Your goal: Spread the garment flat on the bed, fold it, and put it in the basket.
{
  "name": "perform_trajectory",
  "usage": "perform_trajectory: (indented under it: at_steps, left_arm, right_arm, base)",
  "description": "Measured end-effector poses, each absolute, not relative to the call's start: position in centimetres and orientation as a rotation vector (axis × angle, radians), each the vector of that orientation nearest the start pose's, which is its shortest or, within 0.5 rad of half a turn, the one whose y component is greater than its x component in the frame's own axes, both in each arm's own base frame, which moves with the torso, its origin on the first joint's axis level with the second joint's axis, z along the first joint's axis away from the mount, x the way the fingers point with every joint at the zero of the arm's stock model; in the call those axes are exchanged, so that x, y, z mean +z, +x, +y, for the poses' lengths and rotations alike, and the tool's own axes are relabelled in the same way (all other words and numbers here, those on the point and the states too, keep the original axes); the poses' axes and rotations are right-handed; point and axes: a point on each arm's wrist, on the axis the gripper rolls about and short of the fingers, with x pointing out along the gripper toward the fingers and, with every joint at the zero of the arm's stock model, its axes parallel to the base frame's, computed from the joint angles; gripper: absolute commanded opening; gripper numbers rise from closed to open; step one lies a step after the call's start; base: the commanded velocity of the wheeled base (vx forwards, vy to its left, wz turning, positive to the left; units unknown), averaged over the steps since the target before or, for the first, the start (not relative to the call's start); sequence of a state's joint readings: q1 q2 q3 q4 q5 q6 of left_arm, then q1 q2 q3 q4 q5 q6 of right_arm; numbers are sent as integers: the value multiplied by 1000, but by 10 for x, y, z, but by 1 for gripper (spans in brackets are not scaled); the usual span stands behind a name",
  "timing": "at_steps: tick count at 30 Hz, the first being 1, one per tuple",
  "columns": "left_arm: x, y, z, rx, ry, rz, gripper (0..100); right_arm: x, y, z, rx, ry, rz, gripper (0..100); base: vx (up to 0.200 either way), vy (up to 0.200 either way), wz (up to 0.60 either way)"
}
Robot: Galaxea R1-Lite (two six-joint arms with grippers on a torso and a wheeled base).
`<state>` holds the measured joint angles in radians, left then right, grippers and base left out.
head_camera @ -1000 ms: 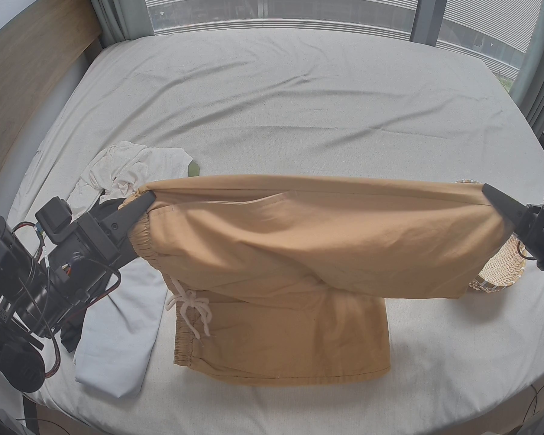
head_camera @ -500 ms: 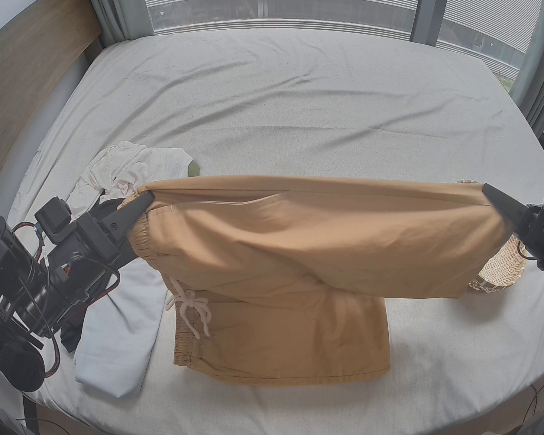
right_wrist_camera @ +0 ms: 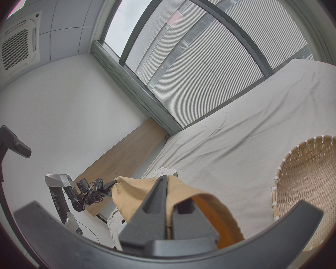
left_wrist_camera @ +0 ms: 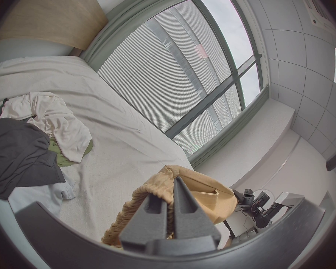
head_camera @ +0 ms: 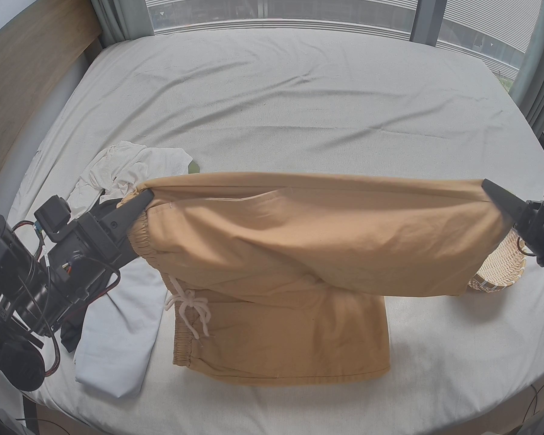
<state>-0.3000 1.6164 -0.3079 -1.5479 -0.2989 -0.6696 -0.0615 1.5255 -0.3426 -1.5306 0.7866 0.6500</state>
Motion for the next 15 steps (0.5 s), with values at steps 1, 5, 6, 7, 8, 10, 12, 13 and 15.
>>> perform_trajectory:
  at_steps: [1,5,6,7,8,10,12,13,15]
  left_arm:
    - [175,219,-74,-655,-646,-37,0]
    - [177,221,-74,-657,-649,-46,0]
    - [178,222,-75,-656,-649,-51,0]
    - [179,224,-75,-656,-649,-55,0]
    - [180,226,-75,-656,-649,-59,0]
    - [181,230,-76,-656,-649,-68,0]
    - [182,234,-77,-656,-648,-72,0]
    - [182,236,-78,-656,-648,-74,0]
    - [182,239,-79,-657,-648,-75,0]
  right_arm:
    - [200,214,3,793,468,-83,0]
    - [205,223,3,797,462,-99,0]
    - [206,226,2,798,460,-104,0]
    - [208,229,2,798,458,-109,0]
    - [209,233,1,799,456,-113,0]
    - [210,240,1,798,454,-118,0]
    - [210,247,0,798,452,-121,0]
    - [210,251,0,798,452,-121,0]
    - [209,257,-1,797,454,-119,0]
  base:
    - [0,0,0]
    - [0,0,0]
    - [0,0,0]
    - [0,0,0]
    - [0,0,0]
    - [0,0,0]
    - [0,0,0]
    - [0,0,0]
    - [0,0,0]
